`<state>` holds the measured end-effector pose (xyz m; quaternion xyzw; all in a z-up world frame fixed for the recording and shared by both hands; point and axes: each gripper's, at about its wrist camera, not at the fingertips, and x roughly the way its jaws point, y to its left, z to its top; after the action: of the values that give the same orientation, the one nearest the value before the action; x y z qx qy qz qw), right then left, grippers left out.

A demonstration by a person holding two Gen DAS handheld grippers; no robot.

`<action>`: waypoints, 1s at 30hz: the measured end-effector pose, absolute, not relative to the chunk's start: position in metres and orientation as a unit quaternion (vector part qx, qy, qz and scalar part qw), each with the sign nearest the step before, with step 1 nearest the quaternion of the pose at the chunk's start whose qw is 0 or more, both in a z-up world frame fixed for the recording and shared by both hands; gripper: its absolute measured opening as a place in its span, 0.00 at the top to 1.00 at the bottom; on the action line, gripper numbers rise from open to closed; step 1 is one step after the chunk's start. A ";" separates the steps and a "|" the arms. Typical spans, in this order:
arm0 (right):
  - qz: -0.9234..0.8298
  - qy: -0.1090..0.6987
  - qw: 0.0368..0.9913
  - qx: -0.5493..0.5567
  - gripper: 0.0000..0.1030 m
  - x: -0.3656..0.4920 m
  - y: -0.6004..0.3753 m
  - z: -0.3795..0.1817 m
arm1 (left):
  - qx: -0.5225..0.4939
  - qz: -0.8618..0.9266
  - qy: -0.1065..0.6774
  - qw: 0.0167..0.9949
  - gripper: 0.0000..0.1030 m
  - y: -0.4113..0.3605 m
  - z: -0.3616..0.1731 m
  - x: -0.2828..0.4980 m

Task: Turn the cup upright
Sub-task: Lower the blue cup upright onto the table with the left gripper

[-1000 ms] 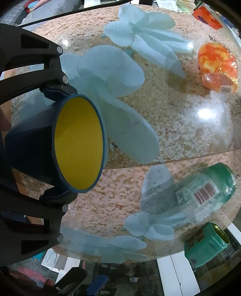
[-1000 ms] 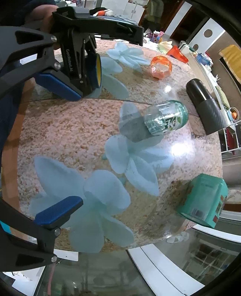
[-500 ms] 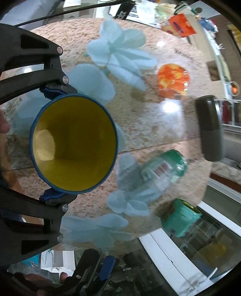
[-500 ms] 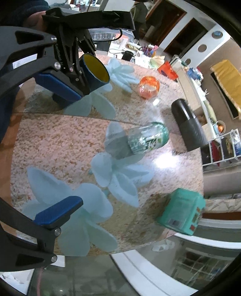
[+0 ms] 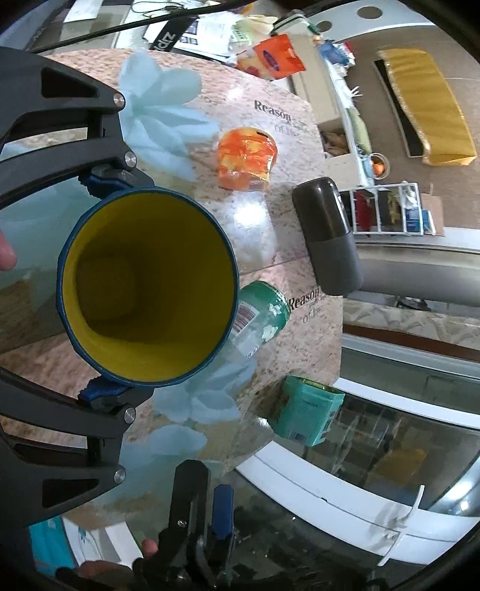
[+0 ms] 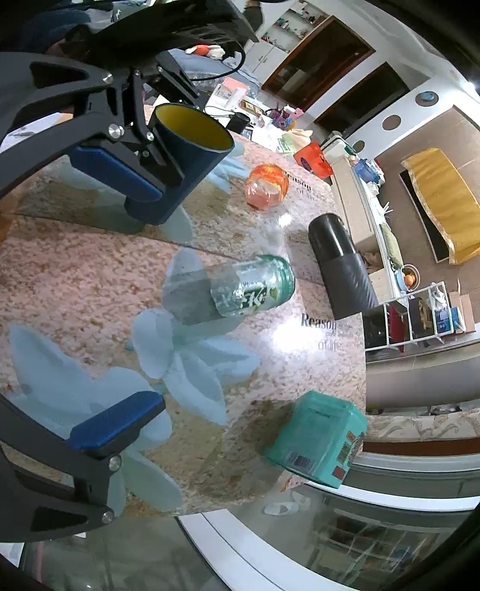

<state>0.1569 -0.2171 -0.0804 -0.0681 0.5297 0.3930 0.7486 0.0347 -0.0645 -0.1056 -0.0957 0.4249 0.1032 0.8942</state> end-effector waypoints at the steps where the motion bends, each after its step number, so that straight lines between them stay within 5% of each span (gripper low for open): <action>1: 0.392 0.529 0.749 -0.072 0.00 0.157 -0.216 -0.084 | -0.091 0.102 0.421 0.897 0.25 -0.065 -0.109 0.034; 14: 0.397 0.537 0.741 -0.070 0.00 0.156 -0.218 -0.113 | -0.053 0.133 0.379 0.914 0.24 -0.078 -0.128 0.027; 18: 0.397 0.548 0.732 -0.083 0.00 0.156 -0.218 -0.116 | -0.062 0.134 0.383 0.912 0.00 -0.075 -0.132 0.025; 30: 0.409 0.545 0.728 -0.082 0.00 0.148 -0.212 -0.098 | -0.092 0.100 0.402 0.906 0.00 -0.067 -0.118 0.019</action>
<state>0.1482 -0.2123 -0.0984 -0.0823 0.5446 0.4086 0.7278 0.0192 -0.0667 -0.1177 -0.0921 0.4017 0.0997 0.9057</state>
